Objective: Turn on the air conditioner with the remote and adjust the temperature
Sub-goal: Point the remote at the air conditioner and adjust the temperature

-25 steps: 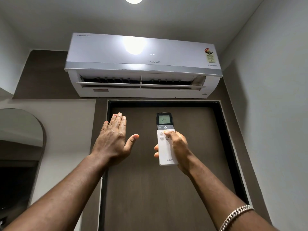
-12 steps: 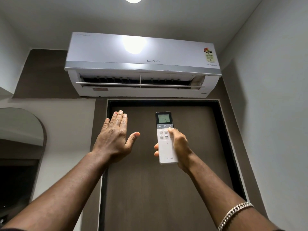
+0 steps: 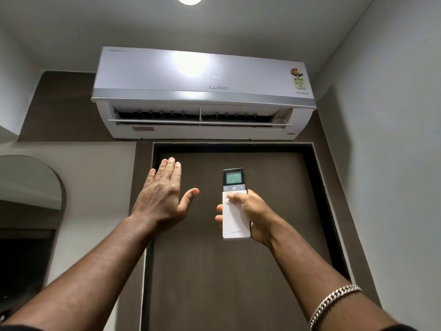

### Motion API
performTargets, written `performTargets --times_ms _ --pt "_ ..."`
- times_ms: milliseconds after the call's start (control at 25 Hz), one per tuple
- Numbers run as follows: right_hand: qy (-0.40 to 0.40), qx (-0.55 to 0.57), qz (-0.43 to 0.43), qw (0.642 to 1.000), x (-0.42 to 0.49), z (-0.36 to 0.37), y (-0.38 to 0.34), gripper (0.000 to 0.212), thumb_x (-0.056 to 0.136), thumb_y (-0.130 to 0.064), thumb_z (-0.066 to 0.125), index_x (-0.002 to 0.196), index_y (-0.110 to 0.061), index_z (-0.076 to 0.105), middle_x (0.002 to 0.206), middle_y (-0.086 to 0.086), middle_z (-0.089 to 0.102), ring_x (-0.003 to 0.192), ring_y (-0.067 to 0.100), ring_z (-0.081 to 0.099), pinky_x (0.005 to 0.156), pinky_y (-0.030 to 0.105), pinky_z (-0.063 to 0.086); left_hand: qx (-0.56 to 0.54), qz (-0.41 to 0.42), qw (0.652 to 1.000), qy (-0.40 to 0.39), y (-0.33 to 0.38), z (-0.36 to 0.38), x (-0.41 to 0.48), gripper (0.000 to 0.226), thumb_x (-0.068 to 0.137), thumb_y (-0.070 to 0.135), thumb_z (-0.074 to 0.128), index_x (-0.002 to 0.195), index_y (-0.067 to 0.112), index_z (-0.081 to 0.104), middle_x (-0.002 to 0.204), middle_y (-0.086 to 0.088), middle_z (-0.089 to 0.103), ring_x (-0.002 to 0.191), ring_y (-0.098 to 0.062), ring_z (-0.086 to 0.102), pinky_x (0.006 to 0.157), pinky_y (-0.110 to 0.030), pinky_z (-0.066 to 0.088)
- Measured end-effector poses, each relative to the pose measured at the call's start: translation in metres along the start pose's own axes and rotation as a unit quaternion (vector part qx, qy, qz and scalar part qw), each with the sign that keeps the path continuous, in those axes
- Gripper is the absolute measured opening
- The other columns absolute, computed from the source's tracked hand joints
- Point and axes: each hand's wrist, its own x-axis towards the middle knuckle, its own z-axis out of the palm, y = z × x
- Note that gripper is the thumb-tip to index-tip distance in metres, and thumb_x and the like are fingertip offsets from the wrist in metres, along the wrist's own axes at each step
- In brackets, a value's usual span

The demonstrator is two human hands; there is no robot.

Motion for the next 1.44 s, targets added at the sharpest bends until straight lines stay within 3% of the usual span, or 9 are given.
performTargets --times_ms 240,400,840,1280,1440 --pt "0.061 -0.035 0.0 0.997 0.006 0.001 0.003 0.042 0.077 -0.044 0.073 0.101 -0.013 0.059 0.074 0.013 0.073 0.051 0.024 0.071 0.045 0.027 0.055 0.001 0.001 1.0 0.007 -0.001 0.004 0.001 0.086 0.085 0.065 0.013 0.148 0.008 0.004 0.159 -0.013 0.002 0.147 -0.023 -0.003 0.117 -0.038 0.0" --pt "0.057 -0.022 0.007 0.998 0.007 0.001 0.005 0.041 0.078 -0.04 0.07 0.103 -0.01 0.059 0.067 0.012 0.074 0.052 0.027 0.07 0.046 0.028 0.055 -0.004 0.001 1.0 0.009 -0.003 0.007 0.001 0.087 0.084 0.066 0.013 0.148 0.008 0.005 0.159 -0.013 0.003 0.147 -0.023 -0.002 0.118 -0.038 0.001" --pt "0.046 -0.044 0.006 0.998 0.01 -0.002 0.011 0.043 0.082 -0.04 0.068 0.11 -0.009 0.057 0.08 0.016 0.074 0.055 0.026 0.072 0.046 0.027 0.055 0.005 0.001 1.0 0.005 -0.004 0.014 0.0 0.087 0.084 0.067 0.011 0.148 0.008 0.004 0.16 -0.013 0.002 0.147 -0.022 -0.002 0.118 -0.038 0.001" --pt "0.038 -0.034 -0.006 0.999 0.013 -0.003 0.011 0.032 0.085 -0.036 0.062 0.103 -0.01 0.059 0.075 0.015 0.073 0.051 0.025 0.07 0.045 0.026 0.054 0.012 0.003 1.0 0.004 -0.003 0.012 0.003 0.086 0.086 0.066 0.013 0.148 0.008 0.003 0.159 -0.013 0.001 0.147 -0.024 -0.003 0.119 -0.04 0.001" --pt "0.022 -0.025 0.012 0.999 0.013 -0.003 0.01 0.031 0.085 -0.031 0.053 0.105 -0.008 0.059 0.076 0.016 0.072 0.053 0.026 0.07 0.047 0.027 0.054 0.012 0.0 1.0 0.005 -0.002 0.012 0.002 0.087 0.084 0.067 0.011 0.148 0.008 0.004 0.159 -0.013 0.001 0.147 -0.023 -0.003 0.118 -0.039 0.0"
